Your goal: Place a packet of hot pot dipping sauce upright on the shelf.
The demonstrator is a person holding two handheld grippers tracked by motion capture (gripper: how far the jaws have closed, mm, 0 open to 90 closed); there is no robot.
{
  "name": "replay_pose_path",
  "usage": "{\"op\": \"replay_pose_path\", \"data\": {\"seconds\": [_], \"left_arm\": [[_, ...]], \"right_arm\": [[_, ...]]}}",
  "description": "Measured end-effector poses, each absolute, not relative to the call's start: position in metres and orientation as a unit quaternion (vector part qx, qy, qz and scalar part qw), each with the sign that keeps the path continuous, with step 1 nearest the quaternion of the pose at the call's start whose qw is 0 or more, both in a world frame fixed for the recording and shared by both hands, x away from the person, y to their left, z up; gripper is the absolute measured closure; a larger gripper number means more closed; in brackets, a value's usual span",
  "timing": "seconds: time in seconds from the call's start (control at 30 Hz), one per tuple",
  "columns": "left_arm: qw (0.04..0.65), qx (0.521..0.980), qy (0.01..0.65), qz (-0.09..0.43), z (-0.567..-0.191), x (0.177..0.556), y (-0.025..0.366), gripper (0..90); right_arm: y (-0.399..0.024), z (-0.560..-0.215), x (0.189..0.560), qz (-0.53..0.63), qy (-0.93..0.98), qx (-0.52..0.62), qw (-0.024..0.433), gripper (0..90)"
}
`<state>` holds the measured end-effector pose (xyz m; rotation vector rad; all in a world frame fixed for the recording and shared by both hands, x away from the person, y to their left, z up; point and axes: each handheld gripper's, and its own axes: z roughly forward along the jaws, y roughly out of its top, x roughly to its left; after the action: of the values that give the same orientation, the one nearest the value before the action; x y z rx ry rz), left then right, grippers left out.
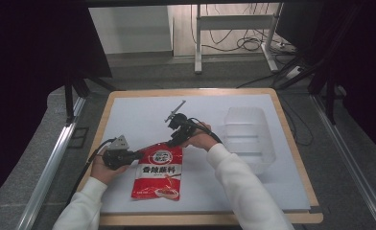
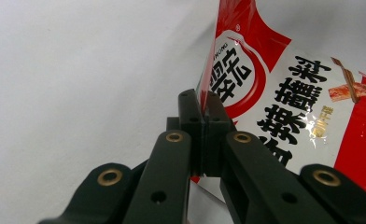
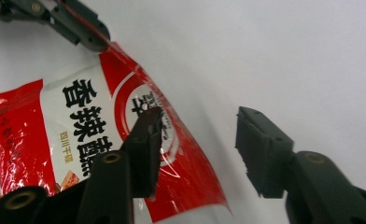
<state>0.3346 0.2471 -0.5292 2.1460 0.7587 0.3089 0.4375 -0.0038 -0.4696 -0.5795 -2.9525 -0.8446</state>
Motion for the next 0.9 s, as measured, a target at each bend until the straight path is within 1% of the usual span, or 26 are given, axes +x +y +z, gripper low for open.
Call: {"op": "replay_pose_path", "data": {"seconds": [0.07, 0.1, 0.13, 0.17, 0.2, 0.23, 0.27, 0.33, 0.47, 0.63, 0.73, 0.83, 0.87, 0.9], "left_arm": [[0.410, 0.852, 0.301, 0.123, -0.529, 0.335, 0.247, 89.5], [0.410, 0.852, 0.301, 0.123, -0.529, 0.335, 0.247, 89.5], [0.410, 0.852, 0.301, 0.123, -0.529, 0.335, 0.247, 89.5], [0.410, 0.852, 0.301, 0.123, -0.529, 0.335, 0.247, 89.5], [0.410, 0.852, 0.301, 0.123, -0.529, 0.335, 0.247, 89.5], [0.410, 0.852, 0.301, 0.123, -0.529, 0.334, 0.248, 89.4], [0.410, 0.852, 0.302, 0.124, -0.528, 0.334, 0.248, 89.3], [0.410, 0.851, 0.302, 0.125, -0.528, 0.334, 0.248, 89.3], [0.411, 0.850, 0.305, 0.125, -0.528, 0.334, 0.249, 89.0], [0.412, 0.849, 0.306, 0.127, -0.527, 0.334, 0.249, 88.0], [0.417, 0.844, 0.310, 0.132, -0.525, 0.335, 0.252, 85.4], [0.421, 0.840, 0.314, 0.138, -0.524, 0.335, 0.254, 78.0], [0.427, 0.834, 0.320, 0.139, -0.523, 0.334, 0.254, 78.0], [0.432, 0.830, 0.324, 0.139, -0.523, 0.334, 0.256, 66.9]], "right_arm": [[0.002, -0.475, 0.437, -0.257, -0.951, -0.169, 0.022, 61.9], [0.002, -0.475, 0.437, -0.257, -0.951, -0.169, 0.022, 61.9], [0.008, -0.481, 0.436, -0.236, -0.959, -0.157, 0.034, 67.1], [0.010, -0.482, 0.436, -0.231, -0.960, -0.155, 0.037, 69.8], [0.010, -0.482, 0.436, -0.231, -0.960, -0.155, 0.037, 69.8], [0.011, -0.484, 0.436, -0.225, -0.962, -0.151, 0.041, 72.8], [0.011, -0.487, 0.436, -0.225, -0.961, -0.153, 0.045, 79.9], [0.010, -0.487, 0.437, -0.229, -0.960, -0.154, 0.050, 80.9], [0.008, -0.487, 0.439, -0.239, -0.955, -0.161, 0.068, 86.5], [0.007, -0.485, 0.439, -0.245, -0.953, -0.163, 0.078, 87.8], [0.006, -0.484, 0.439, -0.252, -0.950, -0.161, 0.086, 88.2], [0.005, -0.482, 0.439, -0.255, -0.950, -0.159, 0.088, 88.4], [0.005, -0.481, 0.439, -0.256, -0.949, -0.161, 0.089, 88.4], [0.004, -0.477, 0.438, -0.259, -0.948, -0.162, 0.090, 88.4]]}}
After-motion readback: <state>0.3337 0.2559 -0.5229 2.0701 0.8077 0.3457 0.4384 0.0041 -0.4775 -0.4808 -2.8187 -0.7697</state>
